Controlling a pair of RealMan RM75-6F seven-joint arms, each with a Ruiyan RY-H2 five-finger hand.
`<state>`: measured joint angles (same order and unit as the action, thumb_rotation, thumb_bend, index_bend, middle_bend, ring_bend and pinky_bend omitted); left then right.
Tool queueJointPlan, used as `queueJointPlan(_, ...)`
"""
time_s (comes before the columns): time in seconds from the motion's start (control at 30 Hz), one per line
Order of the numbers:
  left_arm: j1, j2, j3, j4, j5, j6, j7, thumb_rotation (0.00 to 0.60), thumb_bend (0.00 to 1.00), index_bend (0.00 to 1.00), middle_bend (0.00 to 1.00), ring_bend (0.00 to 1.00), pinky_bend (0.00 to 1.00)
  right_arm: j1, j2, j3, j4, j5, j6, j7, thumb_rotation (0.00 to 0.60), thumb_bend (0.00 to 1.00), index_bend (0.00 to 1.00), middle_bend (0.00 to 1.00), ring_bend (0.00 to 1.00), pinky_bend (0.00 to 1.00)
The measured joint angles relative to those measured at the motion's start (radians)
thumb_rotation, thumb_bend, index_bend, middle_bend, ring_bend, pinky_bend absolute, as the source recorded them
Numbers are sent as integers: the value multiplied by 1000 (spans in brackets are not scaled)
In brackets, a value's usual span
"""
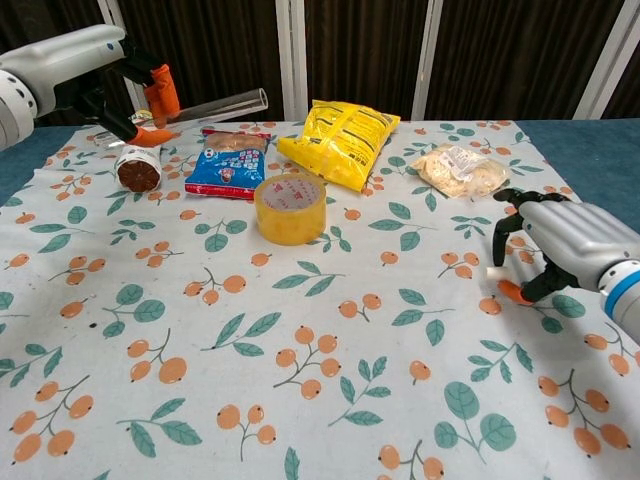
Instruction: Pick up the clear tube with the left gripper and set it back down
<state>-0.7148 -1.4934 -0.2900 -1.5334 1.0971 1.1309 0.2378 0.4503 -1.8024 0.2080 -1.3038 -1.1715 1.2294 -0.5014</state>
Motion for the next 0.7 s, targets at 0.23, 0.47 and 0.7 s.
queueJointPlan(0.23, -12, -21, -8, 0, 10, 7, 1, 600, 566, 710, 531, 106, 0, 23, 49, 48, -47, -34, 24, 24, 600, 436, 597, 86, 0, 0)
queueJointPlan(0.47, -22, -69, -20, 13, 12, 23, -19, 600, 565, 710, 531, 106, 0, 69, 115, 97, -72, -100, 43, 50, 600, 436, 597, 86, 0, 0)
queueJointPlan(0.7, -32, -150, -36, 55, 16, 44, -68, 600, 569, 721, 545, 140, 0, 115, 176, 127, -67, -163, 46, 74, 600, 436, 597, 86, 0, 0)
